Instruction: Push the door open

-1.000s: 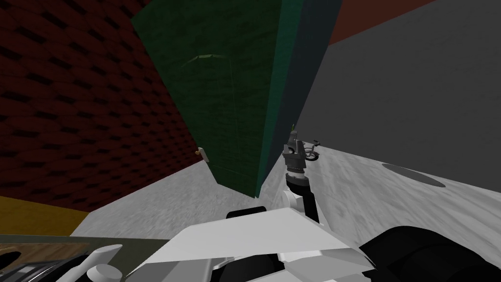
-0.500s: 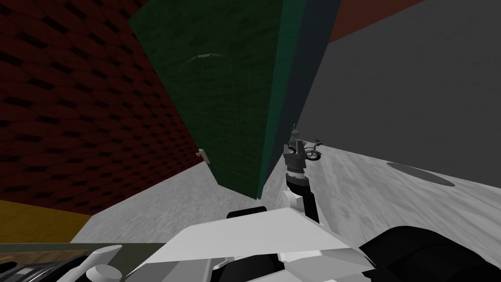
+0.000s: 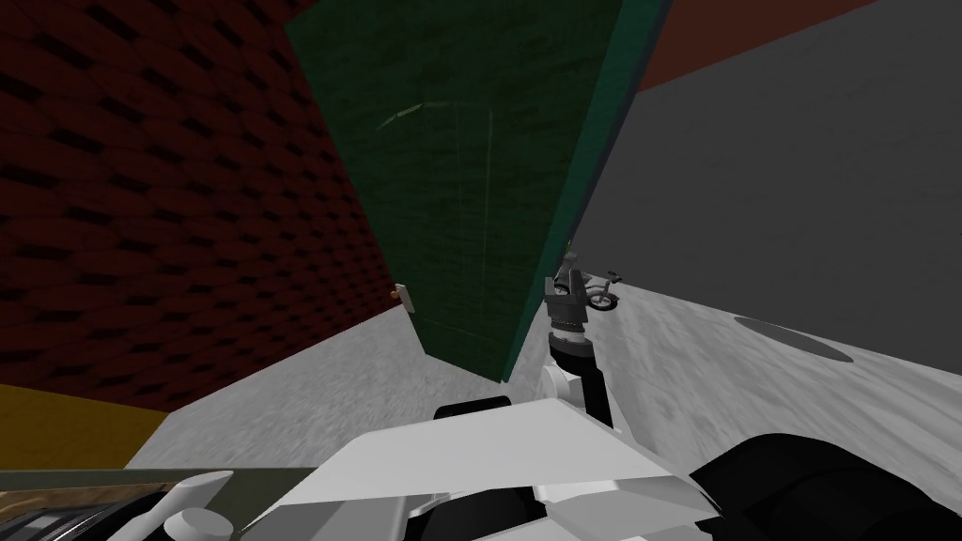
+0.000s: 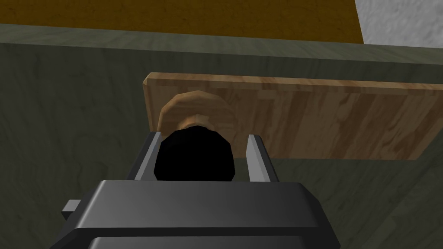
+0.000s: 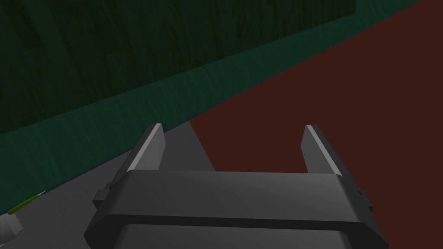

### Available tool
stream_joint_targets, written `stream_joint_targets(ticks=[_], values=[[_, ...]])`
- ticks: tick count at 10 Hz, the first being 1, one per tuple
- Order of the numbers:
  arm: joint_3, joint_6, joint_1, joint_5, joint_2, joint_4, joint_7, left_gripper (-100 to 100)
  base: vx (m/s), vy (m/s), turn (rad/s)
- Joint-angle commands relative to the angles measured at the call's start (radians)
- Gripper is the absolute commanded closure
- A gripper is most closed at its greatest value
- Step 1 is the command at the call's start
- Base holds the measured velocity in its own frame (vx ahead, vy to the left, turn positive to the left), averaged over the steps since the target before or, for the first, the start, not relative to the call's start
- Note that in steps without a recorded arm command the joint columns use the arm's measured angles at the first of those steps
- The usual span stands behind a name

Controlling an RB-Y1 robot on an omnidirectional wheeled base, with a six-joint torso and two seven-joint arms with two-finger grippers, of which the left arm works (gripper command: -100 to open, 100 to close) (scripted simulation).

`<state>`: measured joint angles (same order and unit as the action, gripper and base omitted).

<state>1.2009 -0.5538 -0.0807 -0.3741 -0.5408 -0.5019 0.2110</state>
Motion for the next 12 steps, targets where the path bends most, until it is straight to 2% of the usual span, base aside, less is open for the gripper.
stream_joint_targets(ticks=[1,5,7,8,10,11,12], values=[[0.000,0.002,0.001,0.000,0.003,0.002,0.000,100,-0.003,-0.049,0.012],[0.000,0.002,0.001,0.000,0.003,0.002,0.000,100,-0.004,-0.025,0.003],[0.052,-0.008,0.005,-0.016,0.000,0.014,0.034,100,0.019,0.084,-0.099],[0.066,-0.011,0.006,-0.020,-0.001,0.016,0.043,100,0.039,0.144,-0.103],[0.066,-0.011,0.006,-0.020,-0.001,0.002,0.043,100,0.006,0.081,-0.023],[0.066,-0.011,0.006,-0.020,-0.001,0.016,0.043,100,-0.009,0.022,-0.002],[0.097,-0.017,0.008,-0.029,-0.005,0.022,0.063,100,0.006,0.060,-0.090]])
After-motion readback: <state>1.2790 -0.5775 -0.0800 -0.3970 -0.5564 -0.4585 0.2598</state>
